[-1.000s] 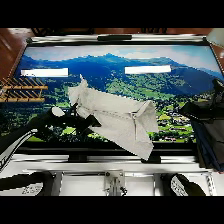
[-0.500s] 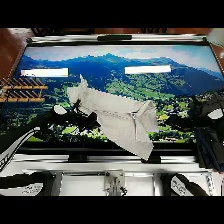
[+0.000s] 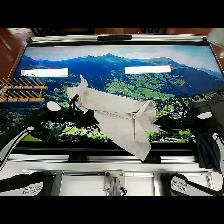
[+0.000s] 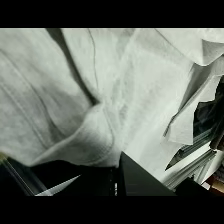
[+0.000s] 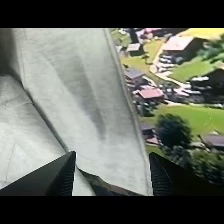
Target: Fold the shirts.
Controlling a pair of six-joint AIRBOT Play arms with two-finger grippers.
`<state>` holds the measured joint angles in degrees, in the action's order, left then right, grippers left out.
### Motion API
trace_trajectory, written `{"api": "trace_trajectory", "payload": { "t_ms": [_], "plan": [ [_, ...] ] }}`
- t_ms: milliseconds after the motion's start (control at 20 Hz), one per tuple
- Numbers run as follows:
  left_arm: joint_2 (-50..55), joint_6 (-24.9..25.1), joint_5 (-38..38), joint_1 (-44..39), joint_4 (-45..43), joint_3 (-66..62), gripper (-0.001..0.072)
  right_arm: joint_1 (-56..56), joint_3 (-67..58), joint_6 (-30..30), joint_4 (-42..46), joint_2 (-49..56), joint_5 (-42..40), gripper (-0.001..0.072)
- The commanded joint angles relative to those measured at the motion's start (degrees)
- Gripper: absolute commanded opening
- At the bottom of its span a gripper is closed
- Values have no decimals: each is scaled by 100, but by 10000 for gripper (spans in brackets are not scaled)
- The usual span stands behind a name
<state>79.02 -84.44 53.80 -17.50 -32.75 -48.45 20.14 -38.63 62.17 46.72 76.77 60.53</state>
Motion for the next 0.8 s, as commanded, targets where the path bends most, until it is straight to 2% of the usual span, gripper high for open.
{"api": "trace_trajectory", "payload": {
  "t_ms": [0, 50, 100, 150, 200, 250, 450, 600, 750],
  "plan": [
    [-153, 188, 28, 28, -4, -105, 29, -474, 20, -31, -24, 81, -186, 590],
    [-201, 190, 28, 66, -2, -168, 29, -691, 17, 20, 9, 81, -297, 567],
    [-251, 195, 28, 116, -2, -232, 29, -866, 17, 105, 2, 79, -407, 407],
    [-319, 197, 28, 192, -2, -310, 29, -1005, 9, 192, -39, 79, -492, 217],
    [-387, 234, 31, 280, -2, -398, 29, -1113, -31, 199, -105, 79, -511, 105],
    [-468, 330, 74, 393, -4, -527, 29, -1180, -125, 201, -133, 72, -461, 68],
    [-990, 734, 501, 1001, -4, -1576, 27, -1128, -1073, 201, 210, -479, 85, 67],
    [-1572, 901, 809, 1530, -26, -3268, 27, -1062, -2347, 140, 944, -1491, 374, 67],
    [-2094, 898, 673, 2197, -28, -5554, 28, -940, -3869, 114, 1801, -2649, 258, 67]
  ]
}}
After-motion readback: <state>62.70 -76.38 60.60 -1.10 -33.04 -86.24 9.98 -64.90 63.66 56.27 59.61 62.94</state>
